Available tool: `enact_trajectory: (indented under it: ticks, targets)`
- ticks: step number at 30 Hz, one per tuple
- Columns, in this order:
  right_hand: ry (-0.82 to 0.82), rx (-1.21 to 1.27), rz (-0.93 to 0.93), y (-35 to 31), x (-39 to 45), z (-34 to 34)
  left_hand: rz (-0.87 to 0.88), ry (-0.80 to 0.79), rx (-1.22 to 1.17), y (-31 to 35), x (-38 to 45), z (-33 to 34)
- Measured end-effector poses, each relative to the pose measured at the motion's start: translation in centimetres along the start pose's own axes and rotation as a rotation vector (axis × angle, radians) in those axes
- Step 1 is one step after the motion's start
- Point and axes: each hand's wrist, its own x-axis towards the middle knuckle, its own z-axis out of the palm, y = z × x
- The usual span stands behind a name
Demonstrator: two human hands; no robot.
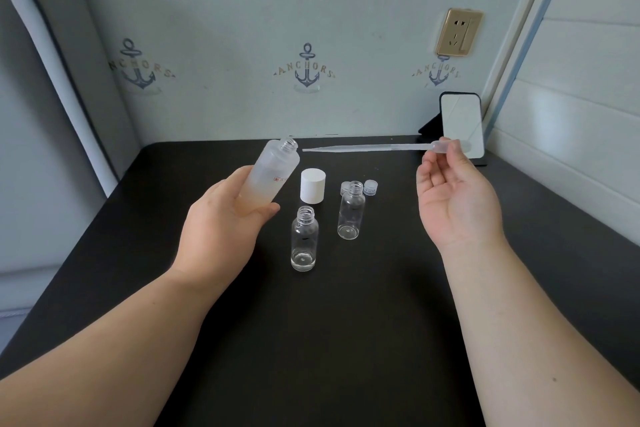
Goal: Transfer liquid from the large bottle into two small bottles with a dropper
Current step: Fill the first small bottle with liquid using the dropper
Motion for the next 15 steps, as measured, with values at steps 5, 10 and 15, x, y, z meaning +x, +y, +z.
enact_trajectory:
  ticks: [5,10,15]
  targets:
    - [0.012,0.037,0.017,0.00,-0.06,0.01,-0.030,-0.007,-0.051,-0.06,-0.02,0.02]
    - [0.011,0.041,0.028,0.17,-0.17,0.13,-0.056,0.013,-0.085,0.08,0.11,0.14]
    - [0.020,0.064,0.045,0.06,-0.35,0.22,-0.098,0.016,-0.117,0.13,0.22,0.26]
